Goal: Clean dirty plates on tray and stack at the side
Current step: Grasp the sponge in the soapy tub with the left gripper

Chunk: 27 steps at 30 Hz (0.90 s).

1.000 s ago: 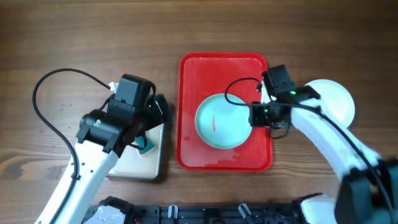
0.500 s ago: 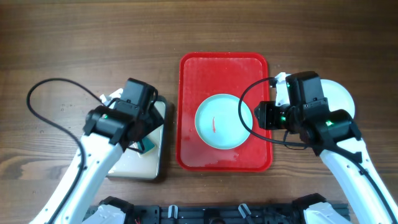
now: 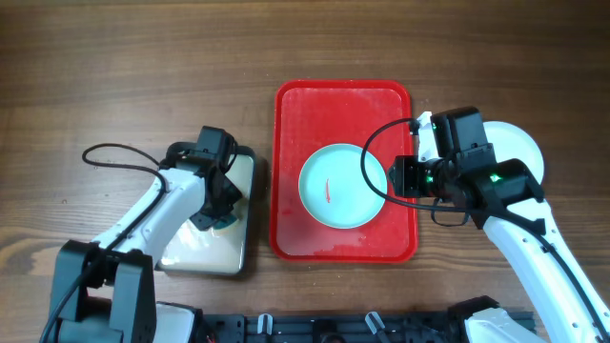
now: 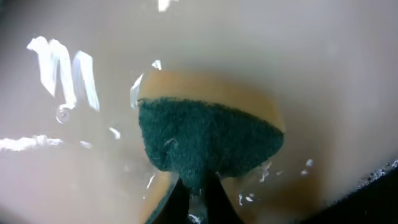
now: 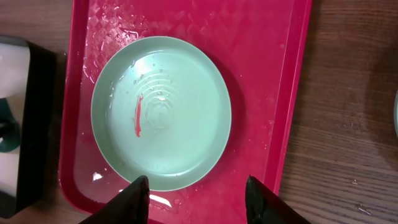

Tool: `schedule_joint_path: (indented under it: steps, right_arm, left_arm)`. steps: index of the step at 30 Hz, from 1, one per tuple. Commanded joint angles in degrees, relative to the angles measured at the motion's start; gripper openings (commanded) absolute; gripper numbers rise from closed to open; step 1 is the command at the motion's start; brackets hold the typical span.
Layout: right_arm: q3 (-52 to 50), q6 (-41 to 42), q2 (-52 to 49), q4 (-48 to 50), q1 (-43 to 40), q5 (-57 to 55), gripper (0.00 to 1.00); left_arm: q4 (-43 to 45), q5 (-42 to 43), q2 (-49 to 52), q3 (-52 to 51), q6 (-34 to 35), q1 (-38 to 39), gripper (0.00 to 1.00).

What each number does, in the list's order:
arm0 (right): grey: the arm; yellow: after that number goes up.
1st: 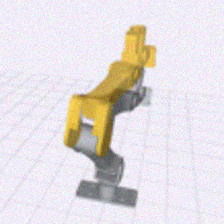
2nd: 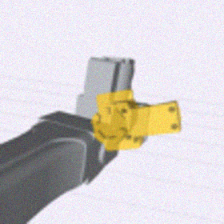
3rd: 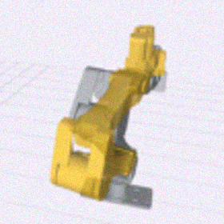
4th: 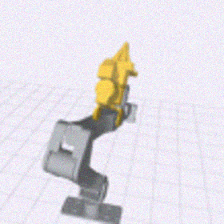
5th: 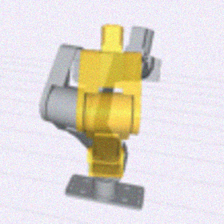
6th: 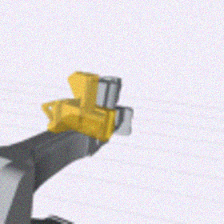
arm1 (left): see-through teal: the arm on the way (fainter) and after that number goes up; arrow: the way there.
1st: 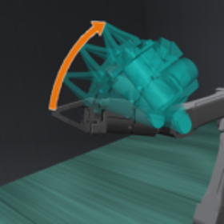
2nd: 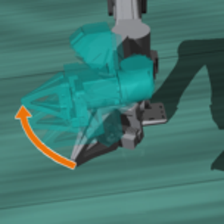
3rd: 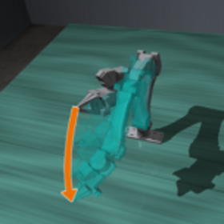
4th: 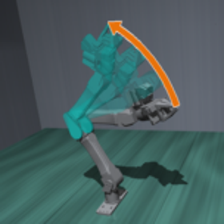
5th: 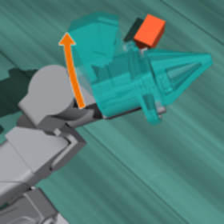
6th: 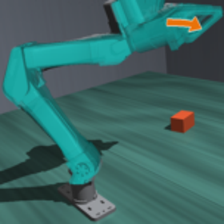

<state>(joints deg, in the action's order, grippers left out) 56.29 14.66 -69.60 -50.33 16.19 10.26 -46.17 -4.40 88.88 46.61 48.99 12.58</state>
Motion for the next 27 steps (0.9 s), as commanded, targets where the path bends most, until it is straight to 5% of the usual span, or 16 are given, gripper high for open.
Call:
schedule_joint_path:
  steps: [1,3,4,5,8,12,15,17,22,23,26,27]
  right_arm:
    - [0.59,-0.52,-0.31,-0.07,-0.17,0.28,0.50]
    - [0.59,-0.52,-0.31,-0.07,-0.17,0.28,0.50]
    - [0.59,-0.52,-0.31,-0.07,-0.17,0.28,0.50]
    - [0.59,-0.50,-0.31,-0.07,-0.17,0.28,0.50]
    - [0.59,-0.50,-0.31,-0.02,-0.17,0.28,0.50]
    - [0.59,0.66,-0.31,0.09,-0.17,0.28,0.50]
    - [0.59,0.81,-0.31,0.11,-0.17,0.28,0.50]
    - [0.59,0.81,-0.31,0.09,-0.17,0.28,0.49]
    - [0.59,0.79,-0.31,-0.07,-0.17,0.28,0.49]
    - [0.59,0.79,-0.31,-0.07,-0.17,0.28,0.49]
    - [0.59,0.76,-0.31,-0.09,-0.17,0.28,0.49]
    - [0.59,0.76,-0.31,-0.09,-0.17,0.28,0.49]
  left_arm:
    - [-1.77,7.10,-1.33,3.69,-11.93,-2.01,0.26]
    - [-3.74,8.46,-2.58,5.33,-12.81,-1.99,0.80]
    - [-4.26,8.11,-2.95,5.33,-12.83,-2.01,0.85]
    - [-4.98,6.16,-2.97,5.31,-12.81,-2.01,0.82]
    - [-4.98,-2.01,-2.25,4.66,-11.85,-2.01,0.46]
    - [2.73,-5.31,-0.28,-0.11,-10.38,-1.99,0.26]
    - [8.61,-5.31,0.66,-4.04,-10.43,-2.01,0.23]
    - [9.44,-5.07,0.94,-4.50,-10.73,-2.01,0.04]
    - [5.60,3.13,-1.99,1.14,-19.61,-1.99,0.04]
    - [3.45,3.78,-2.69,3.21,-19.71,-1.99,0.09]
    - [-4.35,3.78,-4.28,8.39,-19.63,-1.99,0.49]
    - [-6.01,4.04,-4.55,8.83,-19.63,-1.99,0.52]
